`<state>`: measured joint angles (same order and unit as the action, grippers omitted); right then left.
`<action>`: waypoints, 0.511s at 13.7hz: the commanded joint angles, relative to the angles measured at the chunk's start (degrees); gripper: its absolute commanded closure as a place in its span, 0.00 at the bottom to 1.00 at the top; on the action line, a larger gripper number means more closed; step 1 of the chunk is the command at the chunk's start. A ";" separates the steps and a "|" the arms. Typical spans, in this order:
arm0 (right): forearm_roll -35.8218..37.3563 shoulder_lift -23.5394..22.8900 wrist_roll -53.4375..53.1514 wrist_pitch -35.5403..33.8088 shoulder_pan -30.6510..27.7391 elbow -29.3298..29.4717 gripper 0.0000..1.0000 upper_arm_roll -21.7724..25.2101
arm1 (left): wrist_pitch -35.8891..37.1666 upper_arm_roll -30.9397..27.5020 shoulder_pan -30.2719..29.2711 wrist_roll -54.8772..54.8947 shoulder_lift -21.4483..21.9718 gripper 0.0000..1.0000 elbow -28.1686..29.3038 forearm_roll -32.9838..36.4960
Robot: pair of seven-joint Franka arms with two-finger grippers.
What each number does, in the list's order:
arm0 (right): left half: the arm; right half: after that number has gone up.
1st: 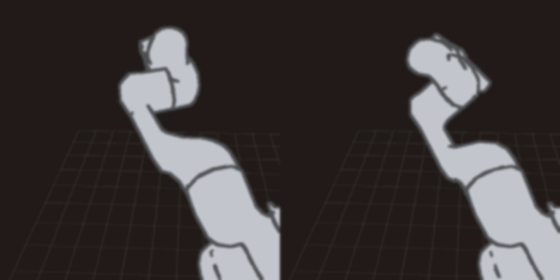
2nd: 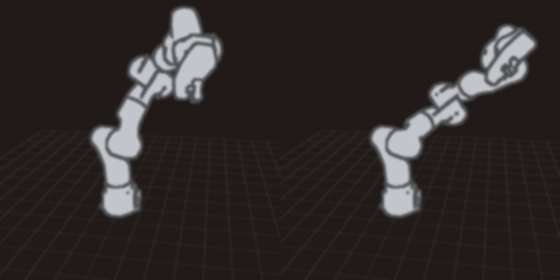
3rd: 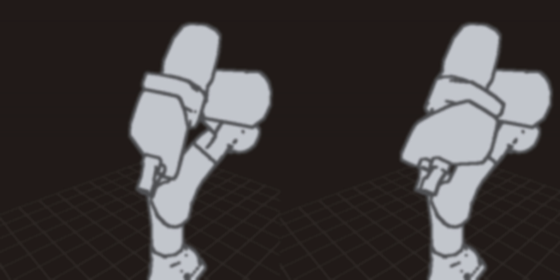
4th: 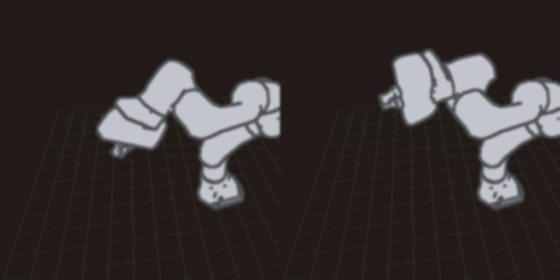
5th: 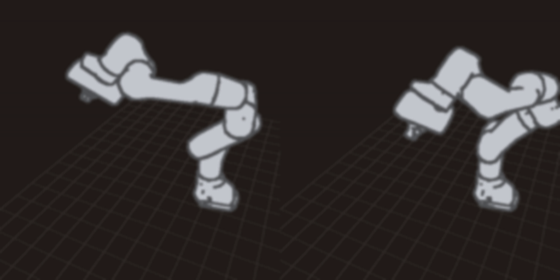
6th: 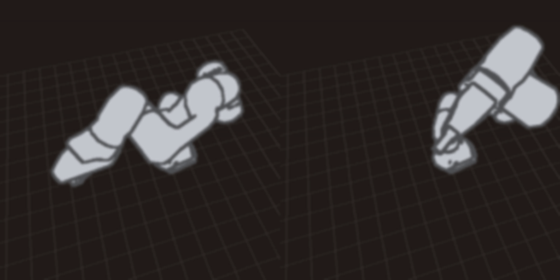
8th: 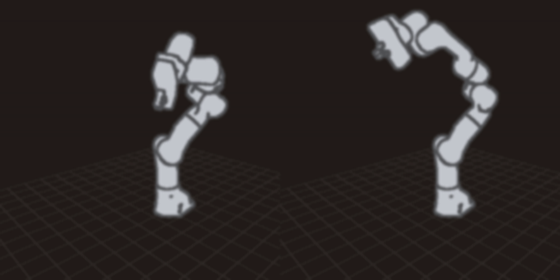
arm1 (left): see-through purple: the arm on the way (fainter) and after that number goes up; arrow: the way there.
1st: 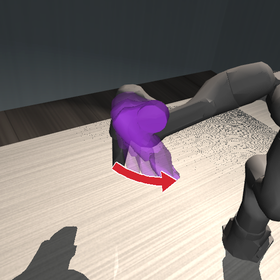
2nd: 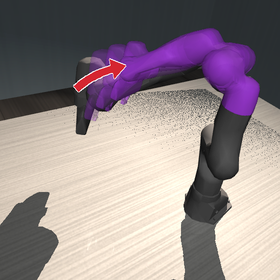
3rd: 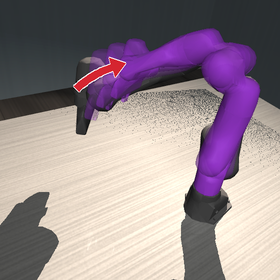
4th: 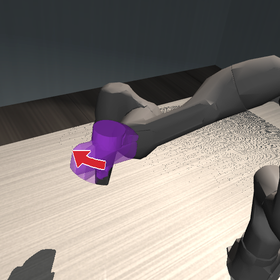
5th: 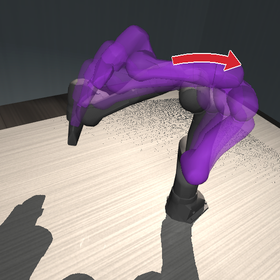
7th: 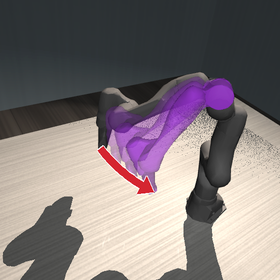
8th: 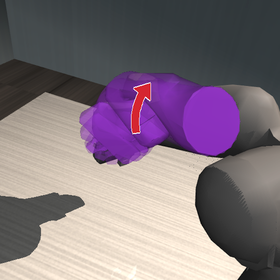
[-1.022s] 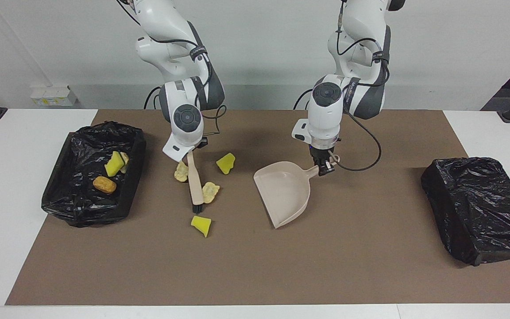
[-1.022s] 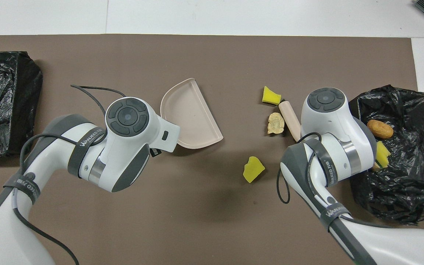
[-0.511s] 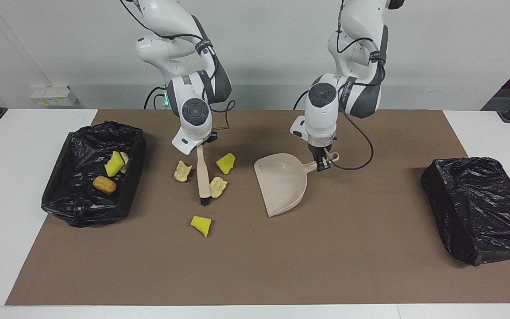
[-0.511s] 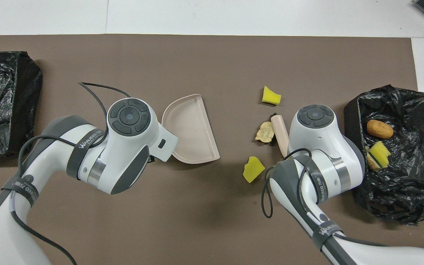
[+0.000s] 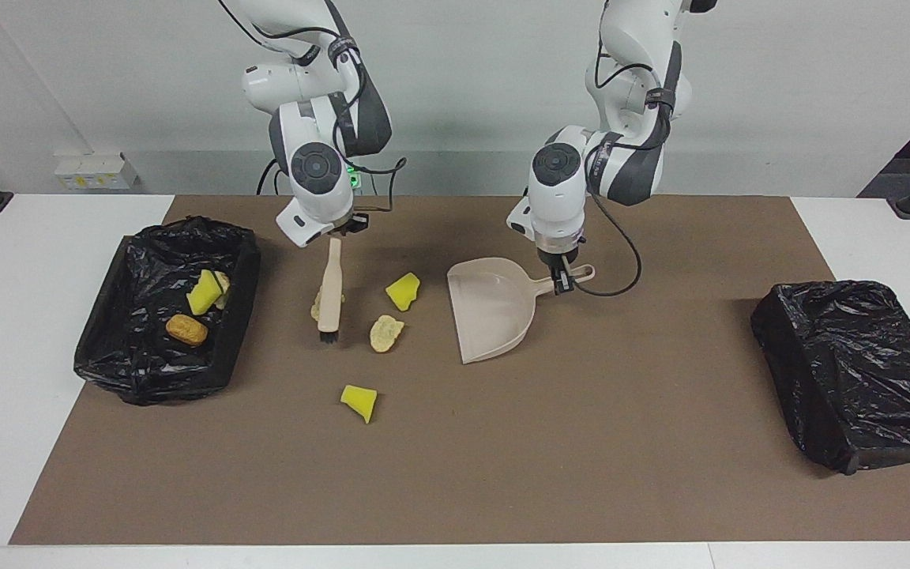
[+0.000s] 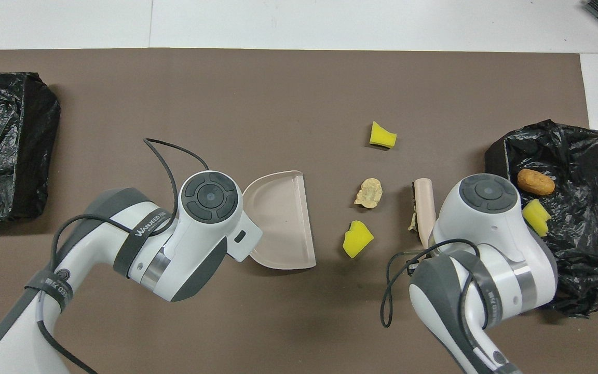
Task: Sweep and dump trash in bin
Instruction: 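Sweep the yellow sponge into the dustpan with the right gripper's brush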
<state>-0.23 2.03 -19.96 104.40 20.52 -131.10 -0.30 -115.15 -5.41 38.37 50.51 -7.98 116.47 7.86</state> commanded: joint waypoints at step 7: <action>-22.86 -4.93 -4.92 13.28 12.17 1.19 1.00 -0.40 | 0.89 -0.48 0.83 0.91 1.83 1.00 1.83 1.28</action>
<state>-18.25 -1.94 -24.20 116.38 31.99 -131.25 -0.55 -115.05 -5.45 38.45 50.52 -7.94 116.48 7.87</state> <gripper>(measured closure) 0.736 0.674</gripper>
